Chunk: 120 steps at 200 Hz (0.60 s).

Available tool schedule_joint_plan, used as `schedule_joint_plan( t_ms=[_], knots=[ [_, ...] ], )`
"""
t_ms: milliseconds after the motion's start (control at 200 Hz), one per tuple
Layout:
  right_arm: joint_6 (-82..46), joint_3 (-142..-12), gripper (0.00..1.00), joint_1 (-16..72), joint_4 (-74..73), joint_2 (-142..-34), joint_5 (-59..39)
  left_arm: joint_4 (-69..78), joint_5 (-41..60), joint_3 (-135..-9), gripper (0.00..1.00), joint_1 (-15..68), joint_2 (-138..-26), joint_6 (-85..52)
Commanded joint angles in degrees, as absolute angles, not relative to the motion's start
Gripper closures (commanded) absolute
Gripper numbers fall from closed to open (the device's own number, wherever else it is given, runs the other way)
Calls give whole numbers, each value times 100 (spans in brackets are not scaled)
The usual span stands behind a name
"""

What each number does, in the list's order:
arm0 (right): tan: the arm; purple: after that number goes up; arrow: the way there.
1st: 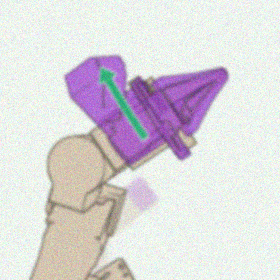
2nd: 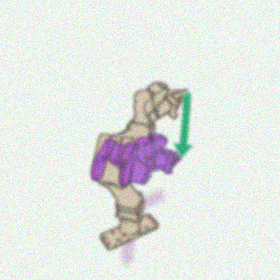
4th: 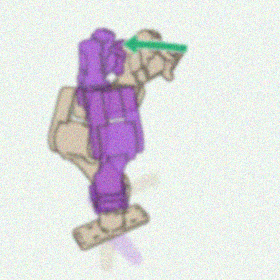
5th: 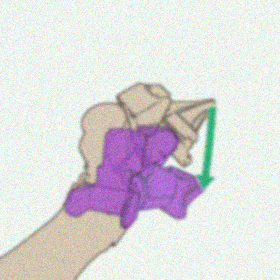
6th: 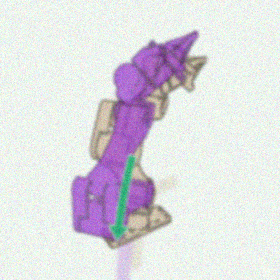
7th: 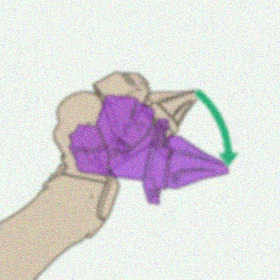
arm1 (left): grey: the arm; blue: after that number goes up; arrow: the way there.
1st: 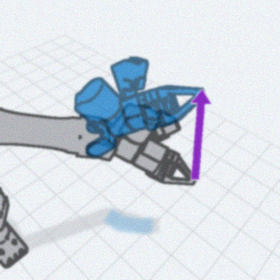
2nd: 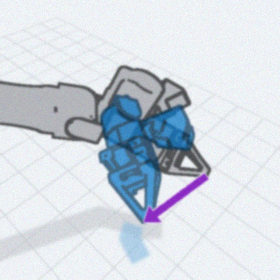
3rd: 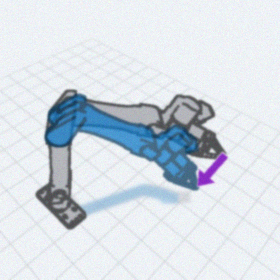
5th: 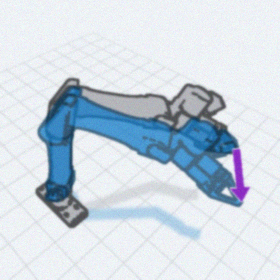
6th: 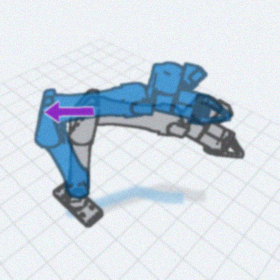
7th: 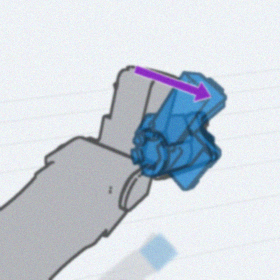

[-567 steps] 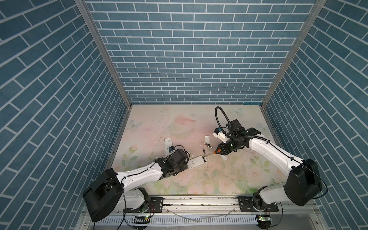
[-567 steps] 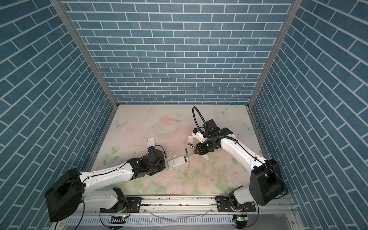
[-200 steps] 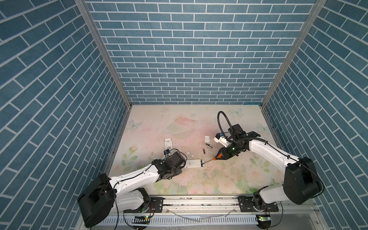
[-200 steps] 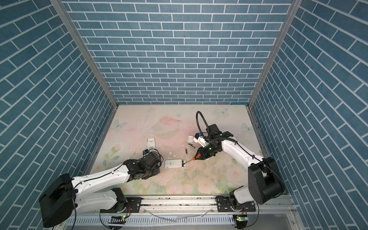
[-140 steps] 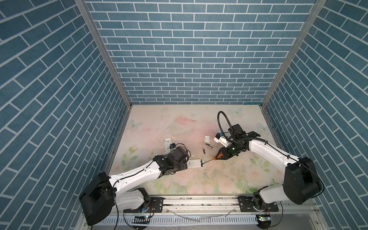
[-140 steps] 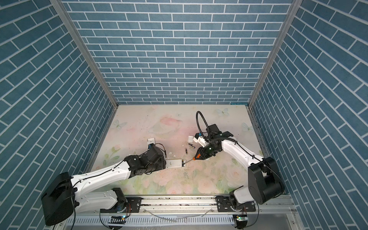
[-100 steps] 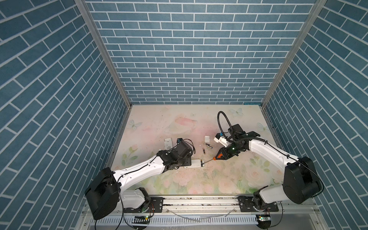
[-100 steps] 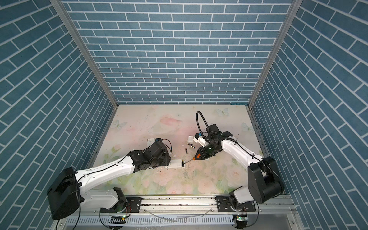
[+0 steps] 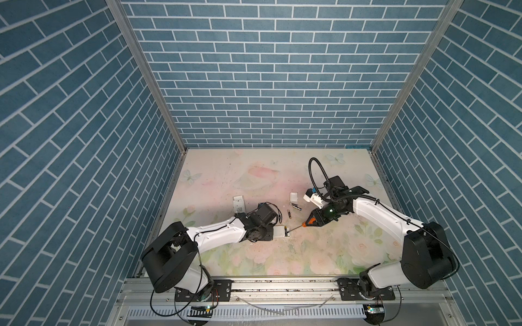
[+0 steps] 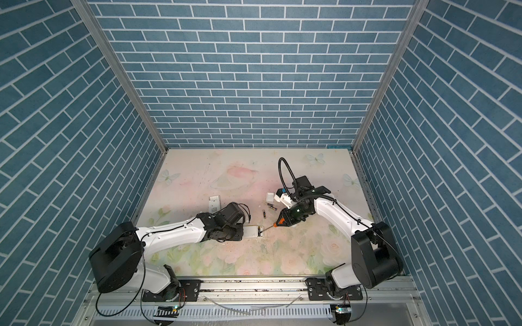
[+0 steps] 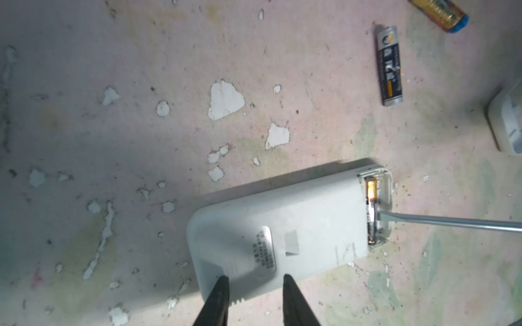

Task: Unload the batteries from the remote control

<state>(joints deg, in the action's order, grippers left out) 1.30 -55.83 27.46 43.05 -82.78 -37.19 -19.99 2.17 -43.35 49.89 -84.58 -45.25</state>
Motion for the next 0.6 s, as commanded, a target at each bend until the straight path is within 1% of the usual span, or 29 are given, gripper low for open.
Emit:
schedule_joint_plan(
  t_ms=[0,180,320,465,595],
  knots=[
    [149,-5546,100,2742,4220,-8356,-3968,-2058,281,-4112,71,4975,-8806,-4583],
    [73,-5502,100,2742,4128,-8407,-4120,-1881,377,-4025,75,4991,-9202,-4628],
    [-139,-5410,100,2742,3952,-8376,-4214,-1770,378,-4017,78,5060,-9281,-4797],
    [-502,-5321,100,2740,3824,-8394,-4107,-1679,365,-3795,80,5141,-9280,-4968],
    [-865,-5140,100,2743,3661,-8185,-3888,-1714,300,-3719,82,5159,-9173,-5083]
  ],
)
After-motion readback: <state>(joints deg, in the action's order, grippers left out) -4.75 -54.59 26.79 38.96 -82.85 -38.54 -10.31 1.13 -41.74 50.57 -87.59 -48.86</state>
